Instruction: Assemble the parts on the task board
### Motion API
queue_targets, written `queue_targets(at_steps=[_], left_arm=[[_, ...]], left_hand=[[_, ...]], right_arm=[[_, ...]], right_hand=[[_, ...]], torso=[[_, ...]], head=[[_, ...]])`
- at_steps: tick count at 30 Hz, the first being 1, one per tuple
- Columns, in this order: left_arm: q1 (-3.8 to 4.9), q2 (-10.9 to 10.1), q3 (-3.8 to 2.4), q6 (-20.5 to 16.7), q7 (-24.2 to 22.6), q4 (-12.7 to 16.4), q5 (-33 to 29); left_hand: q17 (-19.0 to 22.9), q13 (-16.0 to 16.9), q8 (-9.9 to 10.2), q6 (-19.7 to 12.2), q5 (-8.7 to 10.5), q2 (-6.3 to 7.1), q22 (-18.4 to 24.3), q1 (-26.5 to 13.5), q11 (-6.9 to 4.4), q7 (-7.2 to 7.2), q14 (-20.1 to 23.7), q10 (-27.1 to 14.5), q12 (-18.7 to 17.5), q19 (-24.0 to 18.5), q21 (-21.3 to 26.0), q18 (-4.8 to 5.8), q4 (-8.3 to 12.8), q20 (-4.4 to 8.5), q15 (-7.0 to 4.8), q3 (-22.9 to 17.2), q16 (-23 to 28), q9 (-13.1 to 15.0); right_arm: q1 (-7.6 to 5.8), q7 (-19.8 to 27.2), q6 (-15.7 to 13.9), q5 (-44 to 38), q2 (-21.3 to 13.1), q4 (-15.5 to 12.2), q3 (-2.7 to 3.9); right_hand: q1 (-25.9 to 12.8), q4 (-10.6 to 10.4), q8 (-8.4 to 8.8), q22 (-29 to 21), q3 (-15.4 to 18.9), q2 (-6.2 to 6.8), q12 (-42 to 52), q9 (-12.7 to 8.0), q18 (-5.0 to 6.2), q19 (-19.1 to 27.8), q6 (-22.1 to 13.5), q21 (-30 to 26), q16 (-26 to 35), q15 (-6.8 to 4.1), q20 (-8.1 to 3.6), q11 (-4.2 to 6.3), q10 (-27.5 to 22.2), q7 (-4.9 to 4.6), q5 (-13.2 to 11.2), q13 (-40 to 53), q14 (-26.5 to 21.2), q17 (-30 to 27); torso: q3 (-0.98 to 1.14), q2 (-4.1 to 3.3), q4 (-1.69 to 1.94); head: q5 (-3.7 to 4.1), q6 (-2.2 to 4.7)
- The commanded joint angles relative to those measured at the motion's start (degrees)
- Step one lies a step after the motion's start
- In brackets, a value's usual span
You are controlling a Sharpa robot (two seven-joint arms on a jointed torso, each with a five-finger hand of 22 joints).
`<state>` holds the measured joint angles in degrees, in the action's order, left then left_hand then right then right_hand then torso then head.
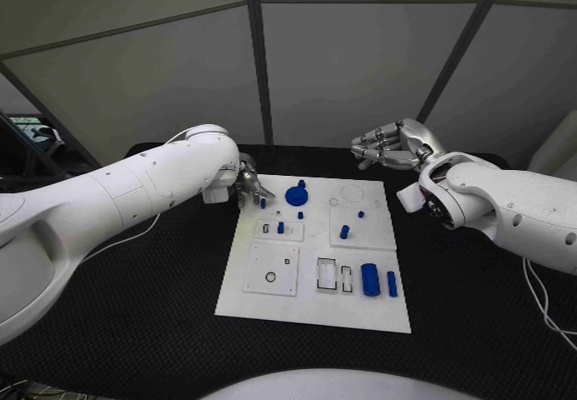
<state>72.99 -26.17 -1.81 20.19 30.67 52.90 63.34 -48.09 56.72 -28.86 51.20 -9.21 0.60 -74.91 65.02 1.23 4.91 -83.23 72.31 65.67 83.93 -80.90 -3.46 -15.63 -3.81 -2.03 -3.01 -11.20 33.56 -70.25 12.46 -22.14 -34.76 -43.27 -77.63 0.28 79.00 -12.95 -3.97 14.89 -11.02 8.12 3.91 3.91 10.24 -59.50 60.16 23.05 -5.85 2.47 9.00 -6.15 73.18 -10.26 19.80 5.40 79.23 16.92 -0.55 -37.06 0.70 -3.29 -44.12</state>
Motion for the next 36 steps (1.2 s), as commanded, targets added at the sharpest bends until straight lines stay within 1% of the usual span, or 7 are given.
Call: queue_targets(at_steps=[1,10,15,23,27,31,36], left_arm=[[0.05,0.0,-0.01,1.2,-0.4,0.0,0.4],[0.04,-0.1,0.00,0.8,-0.4,-0.1,0.4],[0.02,0.0,0.00,0.5,-0.6,-0.1,0.3],[-0.01,0.1,0.00,0.8,-1.5,0.0,-1.1],[-0.03,0.0,0.00,0.7,-2.0,0.0,-1.6],[-0.06,-0.2,0.00,0.6,-2.1,0.2,-2.3],[-0.10,-0.7,0.00,0.3,-2.0,0.6,-3.4]], left_hand=[[-0.1,0.0,-0.4,0.5,-0.07,-0.01,-4.9,0.9,-0.38,-0.05,-0.4,0.1,0.2,1.4,-0.4,0.84,0.2,0.01,-0.17,0.4,0.3,-0.1],[-0.1,-0.2,-0.8,0.7,-0.10,-0.98,-4.8,2.9,-0.53,-0.19,-0.4,0.1,0.1,1.3,-0.2,0.80,1.0,0.14,-0.28,0.3,0.4,-0.2],[-0.1,-0.5,-0.9,0.4,-0.26,-2.51,-4.8,6.2,-0.73,-0.41,-0.4,0.0,-0.1,1.3,-0.1,0.80,2.8,0.25,-0.41,-1.4,0.4,-0.5],[-0.2,-1.3,-0.9,-0.2,-0.27,-3.46,-4.9,11.6,-1.01,-0.67,-0.4,-0.6,-0.9,1.3,0.0,0.79,6.5,0.48,-0.59,-5.6,0.5,-1.0],[-0.2,-1.7,-0.7,-0.5,-0.14,-3.44,-5.0,12.6,-0.91,-0.48,-0.4,-0.7,-1.4,1.3,0.0,0.80,7.9,0.54,-0.53,-8.6,0.6,-1.4],[-0.2,-2.3,-0.7,-0.9,-0.17,-3.24,-5.1,13.4,-0.86,-0.24,-0.3,-0.9,-1.9,1.3,0.0,0.80,9.5,0.57,-0.46,-13.4,0.7,-1.6],[-0.2,-2.8,-1.8,-1.4,-0.10,-1.49,-5.1,11.4,-0.70,-0.11,-0.3,-0.7,-2.2,1.3,0.1,0.79,10.8,0.44,-0.35,-20.0,0.8,-1.0]], right_arm=[[-0.10,0.0,0.7,-0.1,0.2,0.0,0.04],[-0.10,-0.1,0.8,-0.1,0.3,0.2,0.04],[-0.10,-0.1,0.8,-0.1,0.3,0.2,0.04],[-0.10,-0.1,0.8,-0.1,0.3,0.3,0.04],[-0.10,-0.1,0.9,-0.1,0.4,0.3,0.04],[-0.10,-0.1,0.9,-0.1,0.4,0.3,0.04],[-0.10,-0.1,0.9,-0.1,0.4,0.4,0.04]], right_hand=[[-0.2,0.0,0.03,-0.1,0.3,-0.27,-0.1,0.0,0.26,-0.2,-0.4,-0.3,0.3,0.12,0.18,0.21,-0.2,0.16,0.3,-0.1,0.1,-0.1],[-0.2,0.0,0.03,-0.1,0.3,-0.27,-0.1,0.0,0.26,-0.2,-0.4,-0.3,0.3,0.12,0.18,0.21,-0.2,0.16,0.3,-0.1,0.1,-0.1],[-0.2,0.0,0.02,-0.1,0.3,-0.38,-0.1,0.0,0.26,-0.3,-0.4,-0.3,0.3,0.10,0.17,0.23,-0.2,0.17,0.3,-0.1,0.2,0.0],[-0.2,0.0,0.02,-0.1,0.3,-0.42,-0.1,0.0,0.27,-0.3,-0.4,-0.4,0.3,0.10,0.17,0.24,-0.2,0.18,0.3,-0.1,0.2,0.0],[-0.2,0.0,0.02,-0.1,0.3,-0.42,-0.1,0.0,0.27,-0.3,-0.4,-0.4,0.3,0.10,0.17,0.24,-0.2,0.18,0.3,-0.1,0.2,0.0],[-0.2,0.0,0.02,-0.1,0.3,-0.42,-0.1,0.0,0.27,-0.3,-0.4,-0.4,0.3,0.10,0.17,0.24,-0.2,0.18,0.3,-0.1,0.2,0.0],[-0.2,0.0,0.02,-0.1,0.3,-0.42,-0.1,0.0,0.27,-0.3,-0.4,-0.4,0.3,0.10,0.17,0.24,-0.2,0.18,0.3,-0.1,0.2,0.0]], torso=[[0.01,0.01,0.02],[-0.02,-0.01,-0.06],[0.02,-0.04,-0.05],[0.03,-0.01,0.02],[0.04,0.01,0.01],[0.02,-0.01,0.00],[0.00,0.02,0.03]], head=[[-0.05,-0.01],[-0.17,-0.05],[-0.18,-0.20],[-0.17,-0.33],[-0.29,-0.36],[-0.38,-0.35],[-0.35,-0.36]])
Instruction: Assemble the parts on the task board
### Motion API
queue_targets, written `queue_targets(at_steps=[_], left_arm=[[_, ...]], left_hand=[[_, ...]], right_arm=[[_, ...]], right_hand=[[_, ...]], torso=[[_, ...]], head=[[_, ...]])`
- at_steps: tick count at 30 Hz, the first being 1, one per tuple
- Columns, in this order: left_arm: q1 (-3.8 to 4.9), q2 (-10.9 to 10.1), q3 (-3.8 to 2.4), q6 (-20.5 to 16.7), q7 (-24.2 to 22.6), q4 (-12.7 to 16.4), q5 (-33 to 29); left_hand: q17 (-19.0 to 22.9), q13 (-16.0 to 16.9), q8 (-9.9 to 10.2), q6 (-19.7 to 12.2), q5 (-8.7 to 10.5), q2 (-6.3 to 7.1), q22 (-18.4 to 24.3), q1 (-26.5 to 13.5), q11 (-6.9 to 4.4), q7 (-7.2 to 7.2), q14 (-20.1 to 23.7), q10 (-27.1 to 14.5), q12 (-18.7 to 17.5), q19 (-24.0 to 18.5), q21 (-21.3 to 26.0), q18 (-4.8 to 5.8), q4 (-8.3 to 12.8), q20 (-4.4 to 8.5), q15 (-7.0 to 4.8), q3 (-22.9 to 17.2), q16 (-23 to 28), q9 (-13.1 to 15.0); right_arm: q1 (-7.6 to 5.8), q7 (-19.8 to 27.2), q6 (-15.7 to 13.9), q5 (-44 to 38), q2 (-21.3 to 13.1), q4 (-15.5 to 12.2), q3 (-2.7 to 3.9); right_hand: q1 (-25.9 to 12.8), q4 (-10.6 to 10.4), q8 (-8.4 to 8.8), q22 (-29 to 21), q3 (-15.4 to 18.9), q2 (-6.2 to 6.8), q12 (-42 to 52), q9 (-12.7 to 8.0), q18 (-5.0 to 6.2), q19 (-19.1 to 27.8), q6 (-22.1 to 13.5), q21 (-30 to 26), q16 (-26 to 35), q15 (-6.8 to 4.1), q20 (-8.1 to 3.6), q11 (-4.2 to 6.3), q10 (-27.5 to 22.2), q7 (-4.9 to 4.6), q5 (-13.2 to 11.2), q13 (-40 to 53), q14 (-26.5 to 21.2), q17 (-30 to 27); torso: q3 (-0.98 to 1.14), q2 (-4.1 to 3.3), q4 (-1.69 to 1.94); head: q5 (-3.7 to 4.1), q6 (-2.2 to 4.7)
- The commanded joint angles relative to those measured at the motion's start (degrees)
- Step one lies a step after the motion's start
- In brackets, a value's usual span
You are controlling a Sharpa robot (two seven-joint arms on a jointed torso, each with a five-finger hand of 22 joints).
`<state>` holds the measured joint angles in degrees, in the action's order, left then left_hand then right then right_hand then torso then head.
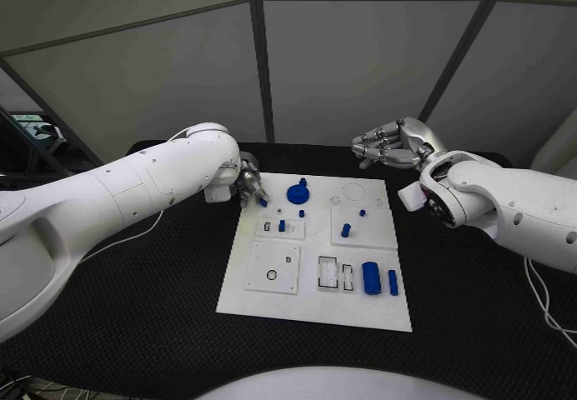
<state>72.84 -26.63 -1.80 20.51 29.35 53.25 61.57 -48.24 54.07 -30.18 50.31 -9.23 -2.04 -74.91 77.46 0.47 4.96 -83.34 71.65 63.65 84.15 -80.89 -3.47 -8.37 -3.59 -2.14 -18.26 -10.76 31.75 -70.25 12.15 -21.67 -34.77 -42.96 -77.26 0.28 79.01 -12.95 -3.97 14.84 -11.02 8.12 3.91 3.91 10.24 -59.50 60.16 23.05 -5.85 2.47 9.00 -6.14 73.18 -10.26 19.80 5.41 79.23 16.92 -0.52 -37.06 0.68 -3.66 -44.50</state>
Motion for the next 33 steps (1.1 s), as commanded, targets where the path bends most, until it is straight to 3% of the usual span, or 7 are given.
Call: queue_targets(at_steps=[1,7,13,21,29,33], left_arm=[[0.04,-0.3,-0.01,-0.1,-0.6,0.4,-1.7],[0.03,-1.6,-0.01,-1.2,-0.8,2.1,-2.1],[0.04,-4.3,-0.02,-3.6,-1.2,6.3,-2.7],[0.01,-8.5,0.01,-6.7,-1.6,13.8,-2.3],[-0.34,-11.2,0.21,-9.3,-1.3,19.6,0.0],[-0.60,-12.0,0.89,-10.0,-0.9,21.7,1.5]], left_hand=[[-0.1,-0.2,-0.7,-0.6,-0.11,1.29,-5.2,-1.4,0.00,-0.17,-0.2,0.0,-0.2,1.0,0.1,0.79,3.7,0.22,-0.24,-5.8,0.4,1.1],[-0.1,-0.4,-2.8,-1.3,-0.03,3.43,-5.3,-3.9,0.03,-0.17,-0.3,0.4,-0.2,1.1,0.2,0.79,5.5,0.28,-0.29,-12.4,0.4,2.8],[-0.1,-0.2,-4.3,-1.7,-0.15,5.82,-5.7,-5.8,-0.09,-0.31,-0.3,1.0,0.1,1.3,0.0,0.86,7.6,0.32,-0.42,-18.0,0.5,4.2],[-0.1,-0.2,-5.1,-1.7,-0.22,7.10,-5.9,-6.5,-0.18,-0.37,-0.4,1.4,0.1,1.4,-0.1,0.91,8.6,0.40,-0.49,-20.2,0.5,4.9],[0.0,0.0,-5.5,-1.6,-0.53,7.87,-6.3,-6.8,-0.27,-0.43,-0.4,1.8,0.3,1.6,-0.4,0.99,9.1,0.46,-0.55,-21.1,0.6,5.3],[0.0,0.0,-5.7,-1.5,-0.63,8.26,-6.6,-6.9,-0.32,-0.45,-0.4,2.0,0.3,1.7,-0.7,1.08,9.3,0.49,-0.60,-21.7,0.6,5.4]], right_arm=[[-0.10,0.2,0.4,-0.1,0.0,0.0,0.04],[-0.10,0.3,0.4,-0.1,0.1,0.1,0.04],[-0.10,0.3,0.4,-0.1,0.0,0.1,0.04],[-0.09,0.4,0.4,-0.1,-0.3,0.1,0.04],[-0.09,0.4,0.4,-0.1,-0.2,0.3,0.04],[-0.08,0.4,0.4,-0.1,-0.1,0.4,0.03]], right_hand=[[-0.2,0.0,0.02,-0.1,0.3,-0.43,-0.1,0.0,0.27,-0.3,-0.4,-0.4,0.3,0.10,0.17,0.24,-0.2,0.18,0.3,-0.1,0.2,-0.1],[-0.2,0.0,0.02,-0.1,0.3,-0.43,-0.1,0.0,0.27,-0.3,-0.4,-0.4,0.3,0.10,0.17,0.24,-0.2,0.18,0.3,-0.1,0.2,-0.1],[-0.1,0.0,0.03,-0.1,0.3,-0.49,-0.1,0.0,0.27,-0.4,-0.4,-0.4,0.3,0.08,0.16,0.25,-0.2,0.19,0.3,-0.1,0.2,0.0],[-0.2,0.0,0.03,-0.1,0.3,-0.51,-0.1,0.0,0.27,-0.4,-0.4,-0.4,0.4,0.08,0.16,0.24,-0.2,0.18,0.3,-0.1,0.3,0.0],[-0.2,0.0,0.03,-0.1,0.3,-0.51,-0.1,0.0,0.27,-0.4,-0.4,-0.4,0.4,0.08,0.16,0.24,-0.2,0.18,0.3,-0.1,0.3,0.0],[-0.2,0.0,0.03,-0.1,0.4,-0.53,-0.1,0.0,0.27,-0.4,-0.4,-0.4,0.4,0.08,0.16,0.24,-0.2,0.17,0.3,-0.1,0.3,0.0]], torso=[[-0.04,0.00,0.06],[-0.02,0.04,0.07],[-0.02,0.08,0.06],[-0.05,0.05,0.09],[-0.01,0.04,0.00],[-0.05,0.01,-0.05]], head=[[-0.02,0.01],[-0.16,0.01],[-0.19,-0.01],[-0.20,-0.09],[-0.56,-0.13],[-0.68,-0.25]])
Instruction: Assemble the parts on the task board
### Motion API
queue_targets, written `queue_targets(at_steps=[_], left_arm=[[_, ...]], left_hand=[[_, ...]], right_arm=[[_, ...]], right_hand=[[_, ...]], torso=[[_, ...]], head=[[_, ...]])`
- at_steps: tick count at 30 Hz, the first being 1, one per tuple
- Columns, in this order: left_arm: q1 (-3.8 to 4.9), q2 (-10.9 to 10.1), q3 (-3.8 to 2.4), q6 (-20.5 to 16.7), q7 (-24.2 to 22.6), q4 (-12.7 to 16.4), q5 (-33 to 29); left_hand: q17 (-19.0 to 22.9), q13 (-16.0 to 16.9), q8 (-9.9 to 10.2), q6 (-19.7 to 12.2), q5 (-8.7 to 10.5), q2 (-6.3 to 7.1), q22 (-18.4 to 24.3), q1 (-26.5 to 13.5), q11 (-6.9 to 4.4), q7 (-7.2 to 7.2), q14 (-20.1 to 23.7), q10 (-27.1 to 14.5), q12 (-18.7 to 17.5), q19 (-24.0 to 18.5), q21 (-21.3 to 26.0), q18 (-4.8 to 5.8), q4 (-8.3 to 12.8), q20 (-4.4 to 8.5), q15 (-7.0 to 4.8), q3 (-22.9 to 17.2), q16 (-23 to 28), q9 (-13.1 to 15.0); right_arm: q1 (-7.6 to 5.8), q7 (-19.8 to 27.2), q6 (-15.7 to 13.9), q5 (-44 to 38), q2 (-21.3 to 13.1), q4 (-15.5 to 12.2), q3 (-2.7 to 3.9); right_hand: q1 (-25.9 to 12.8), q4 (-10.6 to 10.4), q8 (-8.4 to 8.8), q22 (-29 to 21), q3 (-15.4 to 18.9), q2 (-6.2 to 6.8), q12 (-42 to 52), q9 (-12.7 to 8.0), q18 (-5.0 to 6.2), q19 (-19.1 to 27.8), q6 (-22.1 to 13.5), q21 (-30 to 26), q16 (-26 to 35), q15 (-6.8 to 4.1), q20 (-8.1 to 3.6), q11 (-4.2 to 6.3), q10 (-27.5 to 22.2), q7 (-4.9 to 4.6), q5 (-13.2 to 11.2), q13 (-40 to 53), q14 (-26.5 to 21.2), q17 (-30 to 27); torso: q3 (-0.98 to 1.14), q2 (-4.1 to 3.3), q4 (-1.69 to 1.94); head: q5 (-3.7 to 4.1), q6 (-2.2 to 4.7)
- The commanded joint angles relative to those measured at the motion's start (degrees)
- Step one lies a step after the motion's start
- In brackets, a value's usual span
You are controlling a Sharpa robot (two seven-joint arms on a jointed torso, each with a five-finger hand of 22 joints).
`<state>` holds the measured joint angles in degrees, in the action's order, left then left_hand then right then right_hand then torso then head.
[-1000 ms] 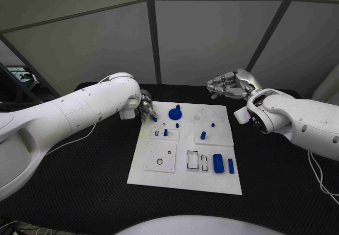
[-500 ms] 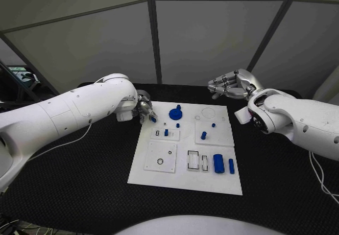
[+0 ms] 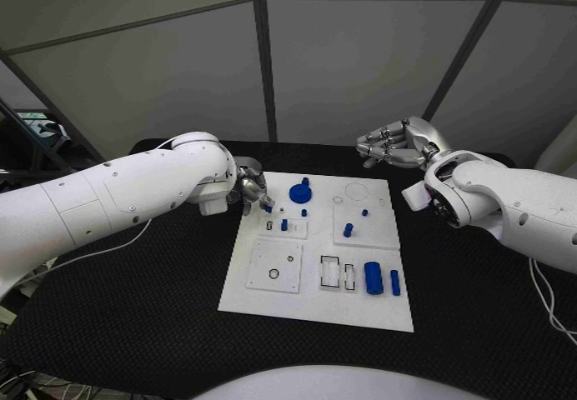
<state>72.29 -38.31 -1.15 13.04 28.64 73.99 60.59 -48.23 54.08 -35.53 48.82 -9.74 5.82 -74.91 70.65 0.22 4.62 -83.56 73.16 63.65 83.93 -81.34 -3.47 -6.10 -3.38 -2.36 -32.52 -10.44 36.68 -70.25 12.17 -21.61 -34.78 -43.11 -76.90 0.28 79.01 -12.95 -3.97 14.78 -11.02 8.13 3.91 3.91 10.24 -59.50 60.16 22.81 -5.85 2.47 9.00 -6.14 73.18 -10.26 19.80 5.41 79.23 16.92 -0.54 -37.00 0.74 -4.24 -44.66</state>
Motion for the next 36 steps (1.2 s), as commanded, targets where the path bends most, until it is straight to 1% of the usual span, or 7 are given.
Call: queue_targets(at_steps=[1,6,11,15,20,29,36], left_arm=[[-0.09,-0.4,0.49,-2.5,-0.1,1.3,2.8],[-0.43,-0.9,1.60,-2.3,0.4,2.8,4.5],[-0.94,-1.1,2.07,-1.9,0.8,3.2,5.0],[-1.28,-1.0,2.22,-1.7,0.9,3.3,5.1],[-1.52,-0.7,2.30,-1.3,1.0,3.2,5.6],[-1.63,-0.5,2.41,-0.2,1.2,3.3,5.9],[-1.65,-0.7,2.49,0.7,1.3,3.6,6.0]], left_hand=[[-0.1,-0.1,-0.4,0.1,-0.14,0.49,-6.6,-0.1,-0.08,-0.12,-0.2,0.6,0.3,2.0,-0.3,1.09,7.1,0.29,-0.39,-7.6,0.3,0.5],[0.0,-0.2,-0.5,0.2,-0.27,0.76,-6.8,-0.2,-0.11,-0.14,-0.2,0.7,0.2,2.1,-0.5,1.14,7.3,0.30,-0.43,-7.9,0.3,0.6],[0.0,-0.3,-0.6,0.2,-0.32,0.86,-6.8,-0.3,-0.13,-0.16,-0.2,0.7,0.1,2.1,-0.5,1.14,7.3,0.31,-0.44,-8.1,0.3,0.7],[0.0,-0.4,-0.6,0.2,-0.38,0.91,-6.8,-0.3,-0.14,-0.16,-0.2,0.7,0.0,2.1,-0.5,1.13,7.3,0.31,-0.46,-8.3,0.3,0.7],[0.0,-0.4,-0.7,0.2,-0.41,0.94,-6.8,-0.3,-0.14,-0.16,-0.2,0.7,0.0,2.1,-0.5,1.13,7.3,0.31,-0.46,-8.3,0.3,0.7],[0.0,-0.5,-0.7,0.3,-0.46,1.01,-6.8,-0.4,-0.15,-0.17,-0.2,0.8,0.0,2.1,-0.5,1.13,7.4,0.31,-0.47,-8.5,0.3,0.8],[0.0,-0.7,-0.8,0.3,-0.58,1.16,-6.8,-0.5,-0.17,-0.19,-0.2,0.8,-0.2,2.1,-0.5,1.14,7.4,0.32,-0.49,-8.7,0.3,0.8]], right_arm=[[-0.09,0.4,0.4,-0.1,0.1,0.0,0.03],[-0.09,0.4,0.4,-0.1,0.1,0.1,0.03],[-0.09,0.4,0.4,-0.1,0.1,0.1,0.03],[-0.09,0.4,0.5,-0.1,0.1,0.1,0.03],[-0.09,0.4,0.5,-0.1,0.2,0.2,0.03],[-0.09,0.3,0.5,-0.1,0.3,0.3,0.03],[-0.09,0.3,0.6,-0.1,0.3,0.3,0.03]], right_hand=[[-0.3,-0.1,0.03,-0.1,0.4,-0.56,-0.1,0.0,0.27,-0.5,-0.4,-0.2,0.4,0.09,0.16,0.23,-0.2,0.17,0.3,-0.1,0.3,0.0],[-0.2,0.0,0.04,-0.1,0.4,-0.54,-0.1,0.0,0.27,-0.5,-0.4,-0.3,0.4,0.08,0.15,0.25,-0.2,0.18,0.3,-0.1,0.3,0.0],[-0.2,0.0,0.04,-0.1,0.4,-0.54,-0.1,0.0,0.27,-0.5,-0.4,-0.3,0.4,0.08,0.15,0.25,-0.2,0.18,0.3,-0.1,0.3,0.0],[-0.2,0.0,0.04,-0.1,0.4,-0.54,-0.1,0.0,0.27,-0.5,-0.4,-0.3,0.4,0.08,0.15,0.25,-0.2,0.18,0.3,-0.1,0.3,0.0],[-0.2,0.0,0.04,-0.1,0.4,-0.54,-0.1,0.0,0.27,-0.5,-0.4,-0.3,0.4,0.08,0.15,0.25,-0.2,0.18,0.3,-0.1,0.3,0.0],[-0.2,0.0,0.04,-0.1,0.4,-0.54,-0.1,0.0,0.27,-0.5,-0.4,-0.3,0.4,0.08,0.15,0.25,-0.2,0.18,0.3,-0.1,0.3,0.0],[-0.1,0.1,0.03,-0.2,0.4,-0.54,-0.1,0.0,0.28,-0.5,-0.4,-0.3,0.4,0.05,0.13,0.28,-0.1,0.21,0.3,-0.1,0.3,0.0]], torso=[[0.00,-0.06,-0.12],[-0.01,-0.09,-0.06],[0.00,-0.11,-0.02],[-0.03,-0.12,-0.08],[0.01,-0.15,-0.11],[0.00,-0.12,-0.04],[-0.01,-0.11,-0.06]], head=[[-0.12,-0.09],[-0.08,-0.15],[-0.09,-0.29],[-0.13,-0.27],[-0.21,-0.37],[-0.09,-0.54],[-0.13,-0.64]])
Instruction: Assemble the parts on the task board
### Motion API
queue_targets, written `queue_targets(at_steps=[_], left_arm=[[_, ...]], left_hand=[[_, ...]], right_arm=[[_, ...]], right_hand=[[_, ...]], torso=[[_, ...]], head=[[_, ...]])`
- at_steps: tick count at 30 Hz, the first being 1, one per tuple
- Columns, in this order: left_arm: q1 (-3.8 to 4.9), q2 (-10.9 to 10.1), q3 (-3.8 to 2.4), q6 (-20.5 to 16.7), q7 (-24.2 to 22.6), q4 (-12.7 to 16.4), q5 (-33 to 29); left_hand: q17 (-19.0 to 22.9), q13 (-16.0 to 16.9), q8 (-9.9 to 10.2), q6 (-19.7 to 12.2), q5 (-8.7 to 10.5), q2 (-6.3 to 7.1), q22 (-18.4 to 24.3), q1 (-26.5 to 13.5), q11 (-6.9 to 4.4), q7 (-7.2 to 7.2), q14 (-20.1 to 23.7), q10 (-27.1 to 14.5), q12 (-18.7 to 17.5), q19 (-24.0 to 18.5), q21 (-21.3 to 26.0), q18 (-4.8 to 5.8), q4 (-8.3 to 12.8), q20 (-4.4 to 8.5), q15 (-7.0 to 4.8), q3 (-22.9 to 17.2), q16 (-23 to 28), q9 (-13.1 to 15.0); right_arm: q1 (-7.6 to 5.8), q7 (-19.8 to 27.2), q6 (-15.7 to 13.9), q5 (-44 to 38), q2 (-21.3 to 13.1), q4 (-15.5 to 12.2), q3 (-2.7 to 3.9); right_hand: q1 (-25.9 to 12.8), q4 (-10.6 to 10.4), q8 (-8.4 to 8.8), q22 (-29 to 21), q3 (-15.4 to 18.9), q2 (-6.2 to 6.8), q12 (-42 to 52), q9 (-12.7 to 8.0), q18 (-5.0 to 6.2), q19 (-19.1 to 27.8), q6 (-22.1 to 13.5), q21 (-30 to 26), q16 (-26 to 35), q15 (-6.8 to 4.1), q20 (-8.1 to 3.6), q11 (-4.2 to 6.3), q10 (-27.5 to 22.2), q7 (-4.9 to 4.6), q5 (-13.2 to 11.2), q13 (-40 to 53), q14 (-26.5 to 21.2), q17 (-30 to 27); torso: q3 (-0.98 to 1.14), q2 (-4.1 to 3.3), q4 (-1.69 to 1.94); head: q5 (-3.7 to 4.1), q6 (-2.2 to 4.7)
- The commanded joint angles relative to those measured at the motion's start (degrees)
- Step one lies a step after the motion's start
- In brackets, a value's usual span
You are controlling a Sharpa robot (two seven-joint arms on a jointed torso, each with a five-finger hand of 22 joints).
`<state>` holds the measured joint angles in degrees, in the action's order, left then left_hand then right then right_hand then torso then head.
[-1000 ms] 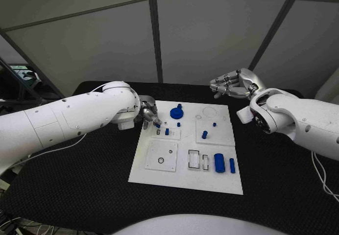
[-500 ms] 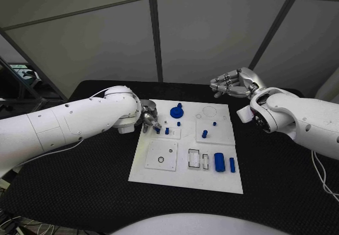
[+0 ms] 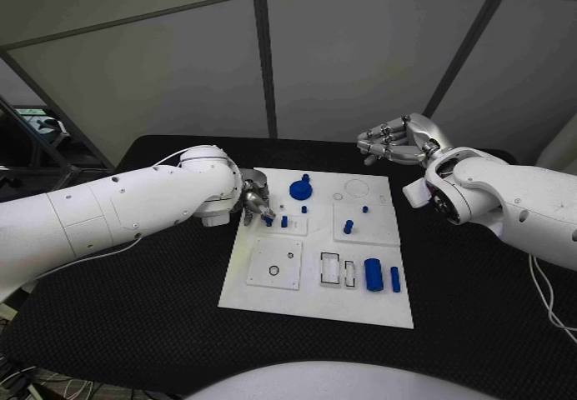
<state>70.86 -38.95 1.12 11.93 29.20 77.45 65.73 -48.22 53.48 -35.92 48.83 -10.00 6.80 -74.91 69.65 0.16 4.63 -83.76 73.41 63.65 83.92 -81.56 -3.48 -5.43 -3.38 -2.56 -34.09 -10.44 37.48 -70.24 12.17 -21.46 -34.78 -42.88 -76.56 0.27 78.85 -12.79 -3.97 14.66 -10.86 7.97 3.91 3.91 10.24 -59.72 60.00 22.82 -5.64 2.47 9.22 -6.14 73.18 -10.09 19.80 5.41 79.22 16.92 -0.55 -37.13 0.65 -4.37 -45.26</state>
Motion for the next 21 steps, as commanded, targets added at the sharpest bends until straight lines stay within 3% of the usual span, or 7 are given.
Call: queue_targets(at_steps=[1,21], left_arm=[[-0.21,-0.1,0.23,1.9,0.8,0.2,0.9],[-0.22,-0.2,0.27,3.0,1.0,0.3,1.1]], left_hand=[[-0.1,-0.2,-0.4,0.4,-0.36,0.23,-6.8,0.5,-0.12,-0.21,0.0,0.5,-0.2,2.1,-0.3,1.14,6.8,0.33,-0.30,-7.2,0.3,0.1],[-0.1,-0.6,-0.5,0.5,-0.59,0.48,-6.8,0.3,-0.16,-0.24,0.0,0.5,-0.5,2.1,-0.2,1.14,6.9,0.34,-0.34,-7.5,0.3,0.2]], right_arm=[[-0.10,0.3,0.4,-0.1,0.0,0.0,0.04],[-0.10,0.3,0.4,-0.1,0.1,0.1,0.04]], right_hand=[[0.1,-0.1,0.03,-0.1,0.3,-0.38,-0.1,0.0,0.27,-0.3,-0.2,-0.3,0.2,0.05,-0.09,0.28,-0.1,0.04,0.3,-0.1,0.3,0.0],[0.1,-0.1,0.03,-0.1,0.3,-0.38,-0.1,0.0,0.27,-0.3,-0.2,-0.3,0.2,0.05,-0.09,0.28,-0.1,0.04,0.3,-0.1,0.3,0.0]], torso=[[-0.02,0.03,0.02],[-0.04,0.02,0.01]], head=[[0.01,-0.02],[-0.13,-0.14]])
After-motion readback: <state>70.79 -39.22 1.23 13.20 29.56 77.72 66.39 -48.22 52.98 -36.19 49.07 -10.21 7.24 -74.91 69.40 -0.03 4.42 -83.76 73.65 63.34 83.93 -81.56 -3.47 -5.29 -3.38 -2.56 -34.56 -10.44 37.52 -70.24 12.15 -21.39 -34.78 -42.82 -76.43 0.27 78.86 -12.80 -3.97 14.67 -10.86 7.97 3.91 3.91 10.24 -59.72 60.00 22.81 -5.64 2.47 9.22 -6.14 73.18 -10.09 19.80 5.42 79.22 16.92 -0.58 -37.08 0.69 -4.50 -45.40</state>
